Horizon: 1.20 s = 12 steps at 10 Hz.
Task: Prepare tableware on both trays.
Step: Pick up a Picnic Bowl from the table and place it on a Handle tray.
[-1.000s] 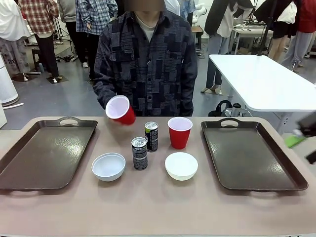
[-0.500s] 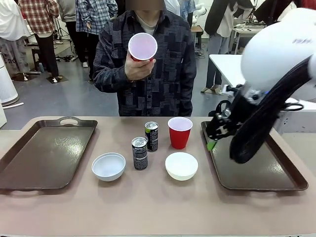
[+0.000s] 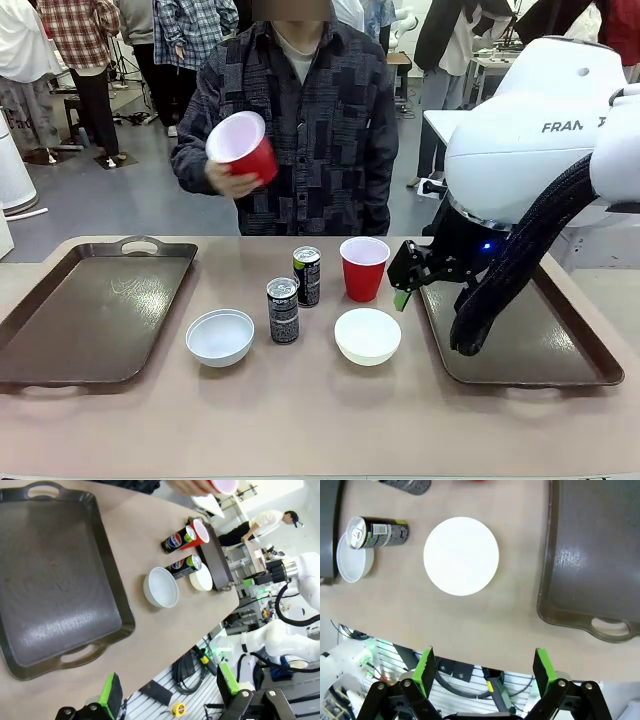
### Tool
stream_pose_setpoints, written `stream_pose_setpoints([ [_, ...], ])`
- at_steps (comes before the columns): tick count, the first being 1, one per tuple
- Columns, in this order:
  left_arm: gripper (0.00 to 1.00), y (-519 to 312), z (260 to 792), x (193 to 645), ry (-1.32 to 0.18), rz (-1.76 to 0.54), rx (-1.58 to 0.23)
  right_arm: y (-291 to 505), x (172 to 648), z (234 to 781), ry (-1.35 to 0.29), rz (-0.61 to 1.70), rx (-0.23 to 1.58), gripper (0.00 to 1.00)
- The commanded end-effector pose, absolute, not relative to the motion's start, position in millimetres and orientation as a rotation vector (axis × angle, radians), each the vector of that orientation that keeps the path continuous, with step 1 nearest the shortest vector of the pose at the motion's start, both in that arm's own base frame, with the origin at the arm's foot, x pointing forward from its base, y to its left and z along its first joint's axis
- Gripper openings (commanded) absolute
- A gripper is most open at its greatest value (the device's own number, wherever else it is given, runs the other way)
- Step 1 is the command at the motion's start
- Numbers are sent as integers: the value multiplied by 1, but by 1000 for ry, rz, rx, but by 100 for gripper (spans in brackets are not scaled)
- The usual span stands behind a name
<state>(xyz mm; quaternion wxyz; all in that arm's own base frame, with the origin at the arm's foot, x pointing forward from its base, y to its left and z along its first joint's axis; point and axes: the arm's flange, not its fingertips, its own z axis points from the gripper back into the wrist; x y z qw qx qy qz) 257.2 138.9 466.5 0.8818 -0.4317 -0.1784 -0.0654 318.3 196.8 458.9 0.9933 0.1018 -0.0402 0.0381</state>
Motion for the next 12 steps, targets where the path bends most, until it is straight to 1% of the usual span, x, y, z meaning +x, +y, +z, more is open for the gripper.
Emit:
stream_pose_setpoints([
  [1, 100, 141, 466, 256, -375, -132, -907, 191, 323, 456, -93, 39, 181, 100],
  [2, 100, 141, 466, 256, -375, -132, -907, 197, 318, 459, -81, 76, 204, 100],
  [3, 100, 141, 466, 256, -375, -132, -907, 203, 329, 446, -199, 25, 167, 100],
  [6, 100, 141, 466, 256, -375, -132, -907, 258, 353, 400, -271, 91, 126, 100],
  [7, 100, 141, 466, 256, -375, -132, -907, 265, 362, 387, -286, 94, 106, 100],
  [10, 100, 141, 466, 256, -375, -132, -907, 271, 385, 349, -263, 47, 35, 100],
  [12, 100, 141, 466, 256, -375, -132, -907, 266, 398, 341, -265, 21, 18, 100],
])
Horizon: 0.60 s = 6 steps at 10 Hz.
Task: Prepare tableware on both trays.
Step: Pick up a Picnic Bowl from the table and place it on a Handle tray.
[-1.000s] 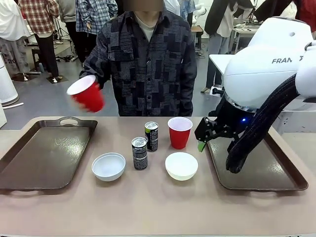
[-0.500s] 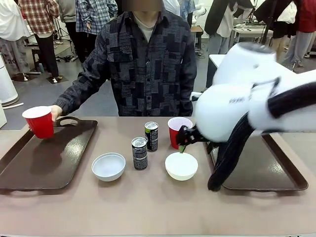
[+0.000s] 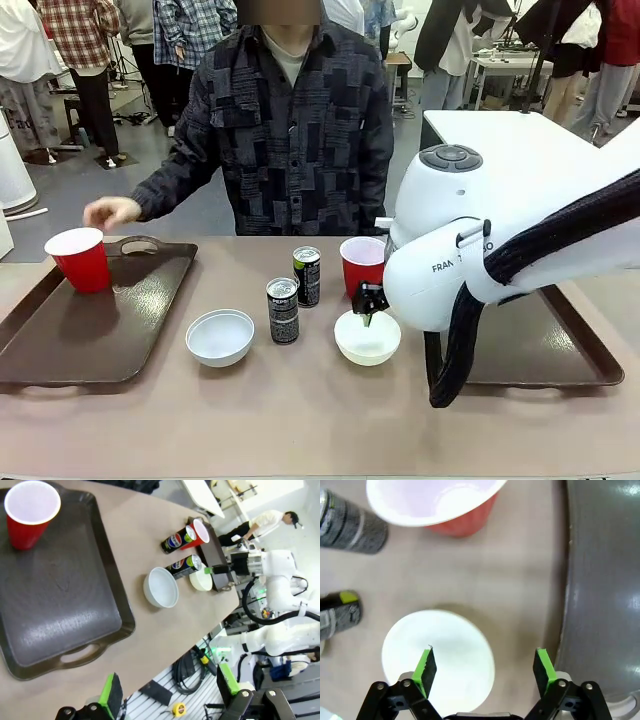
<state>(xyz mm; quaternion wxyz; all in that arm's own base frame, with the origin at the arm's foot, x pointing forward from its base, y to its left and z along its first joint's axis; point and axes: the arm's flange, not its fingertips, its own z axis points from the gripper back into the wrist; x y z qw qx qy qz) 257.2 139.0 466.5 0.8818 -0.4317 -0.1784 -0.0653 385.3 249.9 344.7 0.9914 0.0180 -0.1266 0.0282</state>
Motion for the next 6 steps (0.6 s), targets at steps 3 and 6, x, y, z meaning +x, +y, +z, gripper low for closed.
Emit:
stream_pose_setpoints([
  [3, 100, 141, 466, 256, -375, -132, -907, 252, 413, 332, -129, -31, 97, 72],
  [6, 100, 141, 466, 256, -375, -132, -907, 245, 416, 335, -116, -48, 102, 42],
])
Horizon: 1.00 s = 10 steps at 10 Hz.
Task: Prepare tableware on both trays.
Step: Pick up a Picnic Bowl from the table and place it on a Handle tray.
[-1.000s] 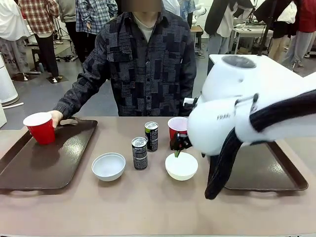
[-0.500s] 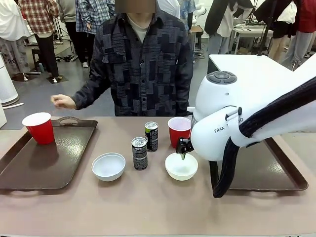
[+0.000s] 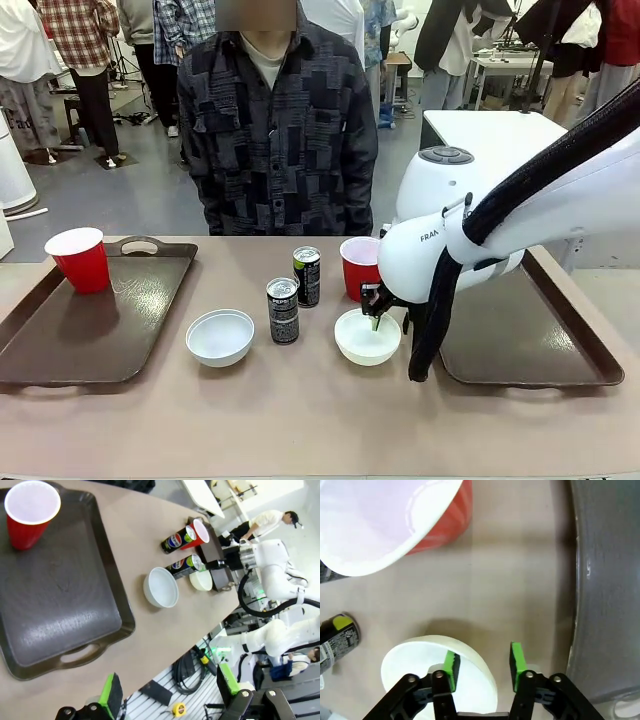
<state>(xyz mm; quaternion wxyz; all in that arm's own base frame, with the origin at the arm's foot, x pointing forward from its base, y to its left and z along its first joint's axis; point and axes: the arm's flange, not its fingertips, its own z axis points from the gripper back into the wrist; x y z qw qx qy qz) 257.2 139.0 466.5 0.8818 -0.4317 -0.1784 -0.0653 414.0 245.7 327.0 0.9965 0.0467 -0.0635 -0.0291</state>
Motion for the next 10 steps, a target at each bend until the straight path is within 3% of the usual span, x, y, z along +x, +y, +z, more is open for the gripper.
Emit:
stream_pose_setpoints([
  [1, 100, 141, 466, 256, -375, -132, -907, 245, 414, 337, -103, -55, 105, 33],
  [4, 100, 141, 466, 256, -375, -132, -907, 242, 411, 342, -98, -66, 97, 3],
  [8, 100, 141, 466, 256, -375, -132, -907, 244, 410, 345, -96, -57, 91, 0],
  [10, 100, 141, 466, 256, -375, -132, -907, 251, 390, 373, -87, 11, 153, 0],
])
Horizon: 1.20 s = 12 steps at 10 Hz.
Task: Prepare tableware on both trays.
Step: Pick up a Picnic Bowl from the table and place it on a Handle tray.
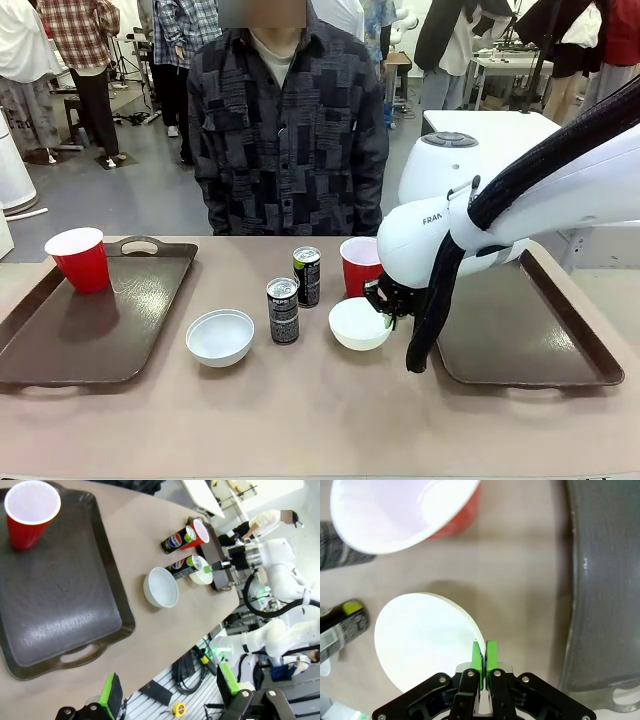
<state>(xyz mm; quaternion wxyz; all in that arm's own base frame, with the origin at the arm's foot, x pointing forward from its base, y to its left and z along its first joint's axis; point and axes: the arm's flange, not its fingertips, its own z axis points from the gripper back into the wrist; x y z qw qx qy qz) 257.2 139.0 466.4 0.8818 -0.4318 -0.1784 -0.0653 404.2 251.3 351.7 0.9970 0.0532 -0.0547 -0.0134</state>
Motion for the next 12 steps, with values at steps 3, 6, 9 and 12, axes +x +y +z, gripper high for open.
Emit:
stream_pose_setpoints([
  [3, 100, 141, 466, 256, -375, -132, -907, 256, 333, 451, -123, 124, 194, 0],
  [6, 100, 141, 466, 256, -375, -132, -907, 240, 313, 474, -122, 147, 132, 0],
  [9, 100, 141, 466, 256, -375, -132, -907, 179, 328, 480, -47, 289, 99, 0],
  [12, 100, 141, 466, 256, -375, -132, -907, 104, 368, 474, -86, 231, 155, 0],
])
